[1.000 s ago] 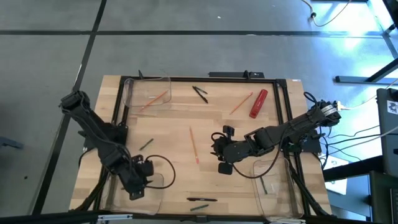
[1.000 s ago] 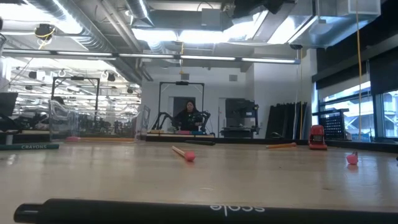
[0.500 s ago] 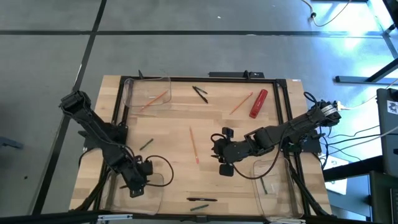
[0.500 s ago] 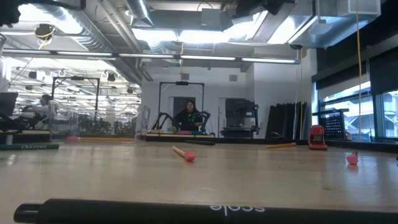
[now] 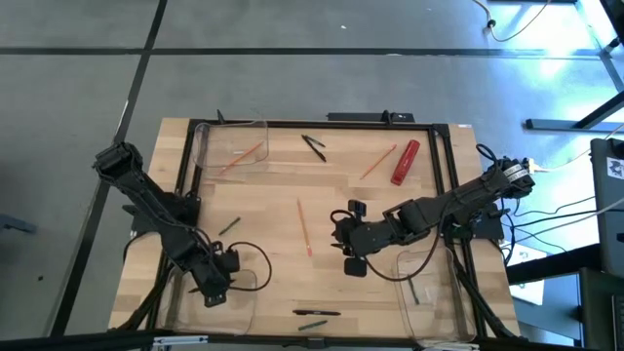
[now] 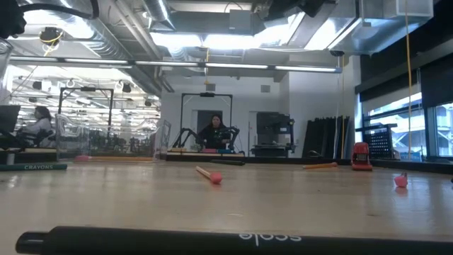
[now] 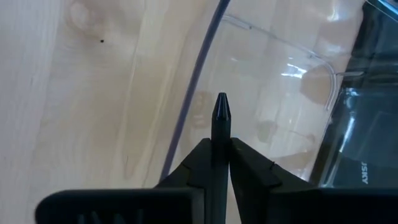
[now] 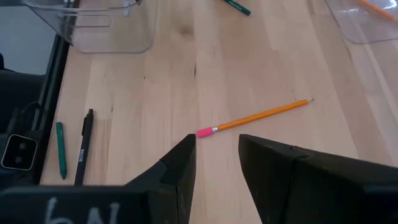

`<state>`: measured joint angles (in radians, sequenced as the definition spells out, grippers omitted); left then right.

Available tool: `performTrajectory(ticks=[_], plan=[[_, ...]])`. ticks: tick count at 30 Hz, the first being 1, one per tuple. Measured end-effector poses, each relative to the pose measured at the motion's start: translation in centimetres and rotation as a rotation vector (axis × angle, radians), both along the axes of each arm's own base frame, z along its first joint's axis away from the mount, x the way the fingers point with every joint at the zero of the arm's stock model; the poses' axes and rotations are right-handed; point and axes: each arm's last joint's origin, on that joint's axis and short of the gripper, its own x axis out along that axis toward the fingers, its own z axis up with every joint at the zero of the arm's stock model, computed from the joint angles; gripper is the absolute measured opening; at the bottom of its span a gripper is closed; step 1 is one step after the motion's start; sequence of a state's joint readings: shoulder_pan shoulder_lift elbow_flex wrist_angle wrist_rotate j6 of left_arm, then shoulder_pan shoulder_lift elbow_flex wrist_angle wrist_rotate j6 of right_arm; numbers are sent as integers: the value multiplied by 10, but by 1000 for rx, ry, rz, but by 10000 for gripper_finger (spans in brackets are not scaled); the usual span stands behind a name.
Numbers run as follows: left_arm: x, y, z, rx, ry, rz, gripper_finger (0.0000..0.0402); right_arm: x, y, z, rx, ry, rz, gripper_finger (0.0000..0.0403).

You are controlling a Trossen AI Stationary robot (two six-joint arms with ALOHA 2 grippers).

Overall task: Sort crayons/erasers/pens/pencils in bins
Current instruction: Put the black pen into the bottom left transparent bin, then put the green crayon into the bottom right transparent bin

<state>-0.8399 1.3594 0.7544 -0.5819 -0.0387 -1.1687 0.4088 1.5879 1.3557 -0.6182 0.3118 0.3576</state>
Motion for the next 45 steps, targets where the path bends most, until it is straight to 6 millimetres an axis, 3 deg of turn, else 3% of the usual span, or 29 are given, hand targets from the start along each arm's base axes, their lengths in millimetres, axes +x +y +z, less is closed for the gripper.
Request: performTrajectory(ticks=[10,19,27,32,37,45], plan=[[-1,1,0,16,-1,-28,72,0,0,0,0,0,0,124],[-1,1,0,7,4,-16,70,0,0,0,0,0,0,124],[-7,8,22,-74,-66,8,68,0,0,0,0,0,-1,124],[-14,19,44,-97,-183,27,72,0,0,0,-1,0,-1,124],[-26,42,58,-10,-263,91,68,0,0,0,-1,-1,-1,124],[-32,77,62,159,-262,303,72,0,0,0,-1,0,-1,124]])
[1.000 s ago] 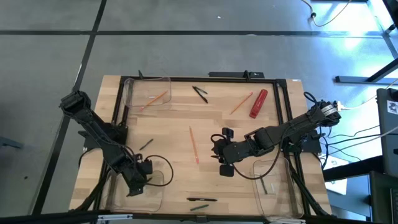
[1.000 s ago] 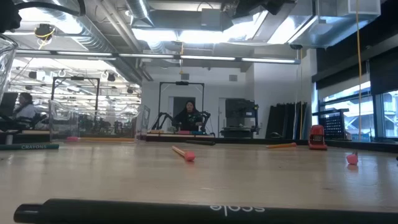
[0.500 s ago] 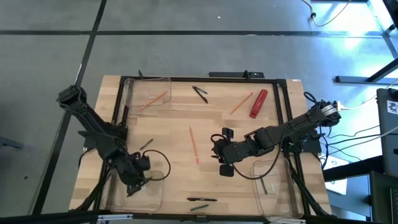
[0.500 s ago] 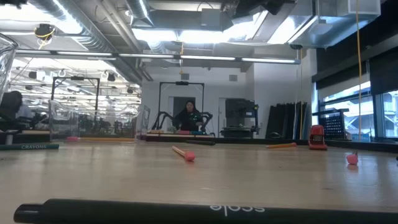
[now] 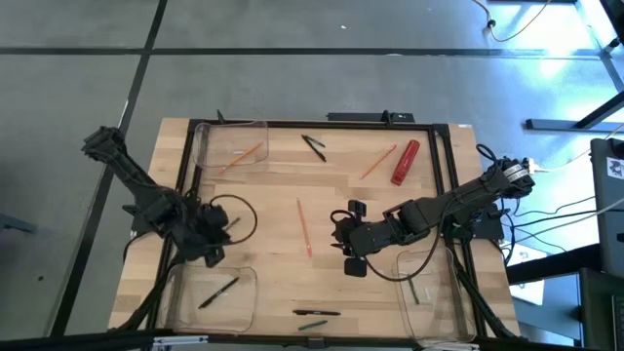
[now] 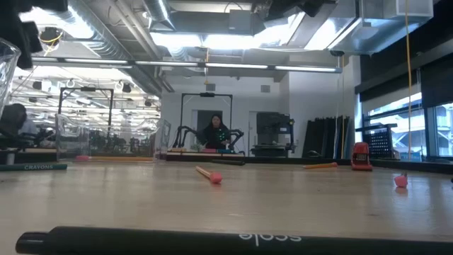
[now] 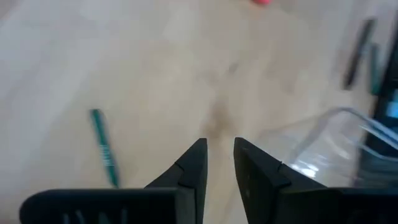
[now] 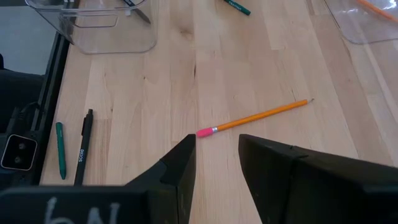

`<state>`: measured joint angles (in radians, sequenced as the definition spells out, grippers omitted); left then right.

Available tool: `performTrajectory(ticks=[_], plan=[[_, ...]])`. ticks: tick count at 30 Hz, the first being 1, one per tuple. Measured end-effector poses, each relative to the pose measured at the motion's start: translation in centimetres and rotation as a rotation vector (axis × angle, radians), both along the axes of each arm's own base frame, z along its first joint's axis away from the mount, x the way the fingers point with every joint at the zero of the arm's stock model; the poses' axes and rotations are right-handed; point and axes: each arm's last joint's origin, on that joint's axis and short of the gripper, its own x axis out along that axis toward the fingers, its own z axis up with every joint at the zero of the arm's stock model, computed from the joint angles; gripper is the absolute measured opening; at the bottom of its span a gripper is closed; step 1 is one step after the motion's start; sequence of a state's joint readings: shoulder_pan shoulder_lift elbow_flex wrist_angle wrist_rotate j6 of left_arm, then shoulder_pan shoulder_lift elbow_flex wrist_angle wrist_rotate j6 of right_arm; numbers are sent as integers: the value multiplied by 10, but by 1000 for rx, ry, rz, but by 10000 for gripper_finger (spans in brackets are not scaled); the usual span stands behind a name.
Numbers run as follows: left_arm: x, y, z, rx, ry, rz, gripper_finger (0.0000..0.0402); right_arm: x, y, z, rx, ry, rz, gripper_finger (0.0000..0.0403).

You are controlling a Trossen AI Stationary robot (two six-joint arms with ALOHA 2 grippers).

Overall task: Sort crayons/erasers/pens/pencils in bins
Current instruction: Put the green crayon into the bottom right transparent bin

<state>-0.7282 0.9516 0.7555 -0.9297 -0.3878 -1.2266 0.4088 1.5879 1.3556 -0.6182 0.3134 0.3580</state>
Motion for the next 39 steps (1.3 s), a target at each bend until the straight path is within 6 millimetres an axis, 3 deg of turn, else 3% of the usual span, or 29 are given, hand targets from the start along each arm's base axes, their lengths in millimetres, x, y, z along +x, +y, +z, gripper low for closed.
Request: performTrajectory(ticks=[18,25,33,39], plan=[[11,44,-7,48,144,346,72,0,0,0,-3,0,2,124],[12,48,-7,68,166,301,72,0,0,0,-1,0,1,124],[13,49,-8,8,203,291,39,0,0,0,-2,0,2,124],[13,48,-8,-3,211,285,60,0,0,0,-1,0,1,124]])
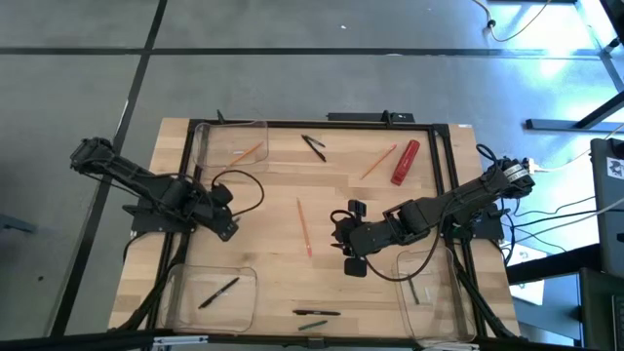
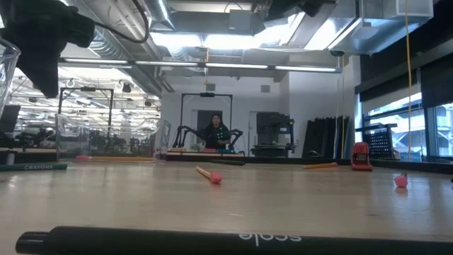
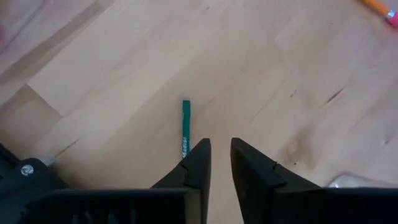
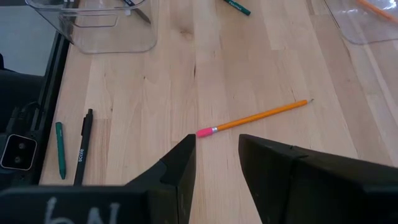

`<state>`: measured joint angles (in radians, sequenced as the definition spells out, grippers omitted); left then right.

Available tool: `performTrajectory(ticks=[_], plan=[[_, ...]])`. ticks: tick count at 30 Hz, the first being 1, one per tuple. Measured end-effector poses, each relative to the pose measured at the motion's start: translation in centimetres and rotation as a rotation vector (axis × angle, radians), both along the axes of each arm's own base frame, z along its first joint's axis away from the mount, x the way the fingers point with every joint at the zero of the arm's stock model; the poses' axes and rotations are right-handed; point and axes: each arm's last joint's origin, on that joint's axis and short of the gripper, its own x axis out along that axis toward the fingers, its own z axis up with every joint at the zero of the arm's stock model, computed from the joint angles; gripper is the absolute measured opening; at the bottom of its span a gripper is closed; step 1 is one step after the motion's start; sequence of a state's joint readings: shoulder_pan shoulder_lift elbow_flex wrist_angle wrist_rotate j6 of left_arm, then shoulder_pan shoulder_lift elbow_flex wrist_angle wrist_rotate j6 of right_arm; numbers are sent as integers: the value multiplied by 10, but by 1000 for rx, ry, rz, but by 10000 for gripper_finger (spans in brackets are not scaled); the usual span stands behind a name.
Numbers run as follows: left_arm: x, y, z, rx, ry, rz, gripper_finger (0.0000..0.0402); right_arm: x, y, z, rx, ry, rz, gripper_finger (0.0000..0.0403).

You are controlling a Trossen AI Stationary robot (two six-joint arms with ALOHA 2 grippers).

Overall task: Sort crayons/erasers/pens/pencils in bins
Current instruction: Put the green crayon into the bottom right transparent bin

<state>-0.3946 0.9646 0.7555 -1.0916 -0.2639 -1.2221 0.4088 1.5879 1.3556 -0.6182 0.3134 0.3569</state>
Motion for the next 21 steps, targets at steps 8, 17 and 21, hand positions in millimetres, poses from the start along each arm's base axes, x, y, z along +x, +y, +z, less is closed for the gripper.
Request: performTrajectory(ticks=[8,17,21], plan=[[5,-2,-5,9,32,11,93,0,0,0,0,0,0,124],[22,-9,-27,62,164,50,90,0,0,0,1,0,0,124],[30,-12,-38,74,207,65,90,0,0,0,0,0,0,124]])
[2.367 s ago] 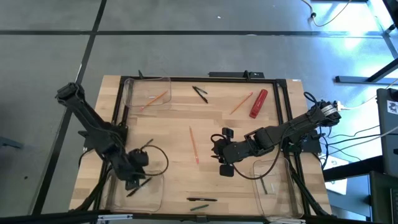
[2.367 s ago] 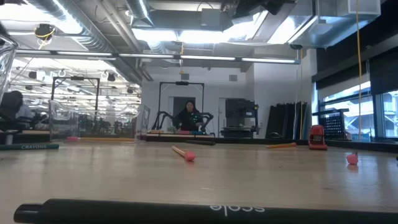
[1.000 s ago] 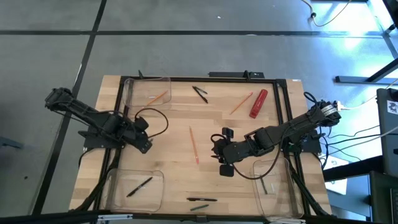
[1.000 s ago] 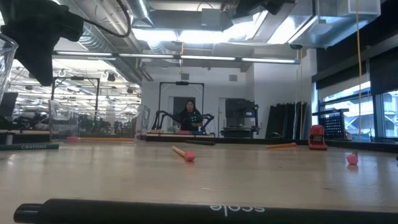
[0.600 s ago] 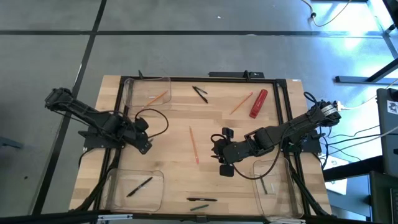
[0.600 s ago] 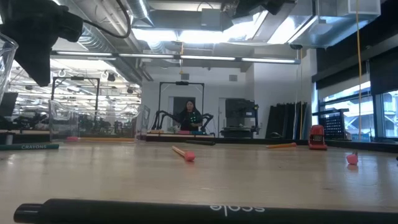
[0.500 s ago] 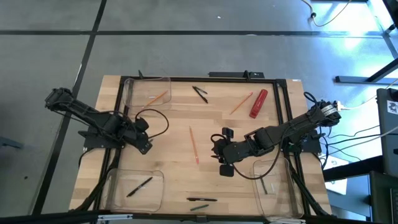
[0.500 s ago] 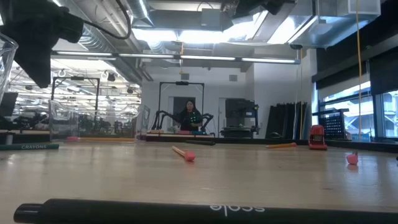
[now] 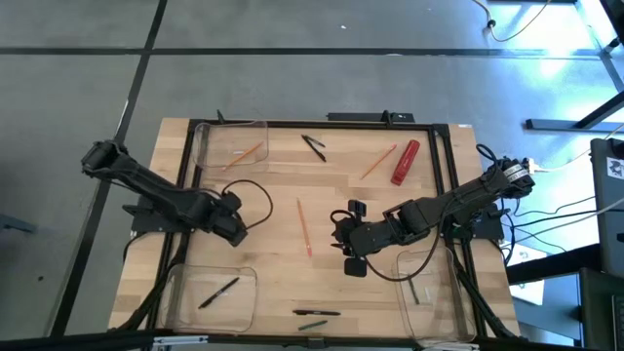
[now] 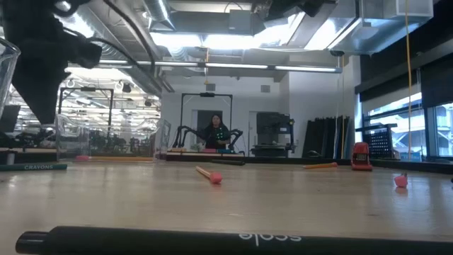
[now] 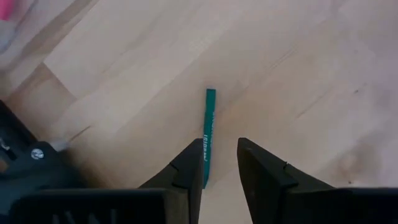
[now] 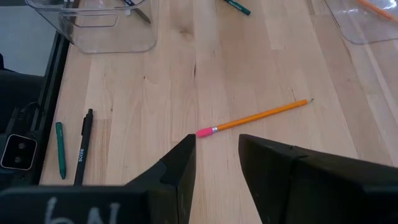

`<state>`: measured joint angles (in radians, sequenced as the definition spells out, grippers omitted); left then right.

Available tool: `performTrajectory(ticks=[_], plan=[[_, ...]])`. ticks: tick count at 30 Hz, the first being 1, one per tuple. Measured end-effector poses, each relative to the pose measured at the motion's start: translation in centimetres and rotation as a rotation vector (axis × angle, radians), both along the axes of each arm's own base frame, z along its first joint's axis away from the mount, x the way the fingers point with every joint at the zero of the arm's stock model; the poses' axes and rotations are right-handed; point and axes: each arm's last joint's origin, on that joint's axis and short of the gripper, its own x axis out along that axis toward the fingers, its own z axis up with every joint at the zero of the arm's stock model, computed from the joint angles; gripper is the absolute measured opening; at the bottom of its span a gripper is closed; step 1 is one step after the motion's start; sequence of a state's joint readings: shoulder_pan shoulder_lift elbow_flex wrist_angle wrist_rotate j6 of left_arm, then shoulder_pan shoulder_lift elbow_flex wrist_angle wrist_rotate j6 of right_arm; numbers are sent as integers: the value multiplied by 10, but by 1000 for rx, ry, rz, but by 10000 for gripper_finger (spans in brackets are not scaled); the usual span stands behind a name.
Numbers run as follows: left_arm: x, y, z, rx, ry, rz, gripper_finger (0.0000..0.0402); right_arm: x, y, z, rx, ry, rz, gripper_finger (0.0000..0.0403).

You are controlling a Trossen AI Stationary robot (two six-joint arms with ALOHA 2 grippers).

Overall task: Sort crayons/erasers/pens/pencils in bins
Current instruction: Put the green crayon into the bottom right transparent bin

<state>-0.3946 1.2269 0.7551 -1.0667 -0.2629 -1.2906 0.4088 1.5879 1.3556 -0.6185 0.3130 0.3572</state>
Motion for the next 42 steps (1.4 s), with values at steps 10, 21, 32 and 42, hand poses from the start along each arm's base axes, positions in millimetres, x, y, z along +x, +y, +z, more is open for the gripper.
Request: performTrajectory(ticks=[10,21,32,42], plan=[[11,-5,-21,13,108,21,90,0,0,0,-18,0,18,124],[14,9,-36,-5,138,38,90,0,0,0,-16,1,16,124],[7,18,-59,-69,140,32,90,0,0,0,-16,0,16,124],[3,20,-66,-89,137,39,90,0,0,0,-15,0,16,124]])
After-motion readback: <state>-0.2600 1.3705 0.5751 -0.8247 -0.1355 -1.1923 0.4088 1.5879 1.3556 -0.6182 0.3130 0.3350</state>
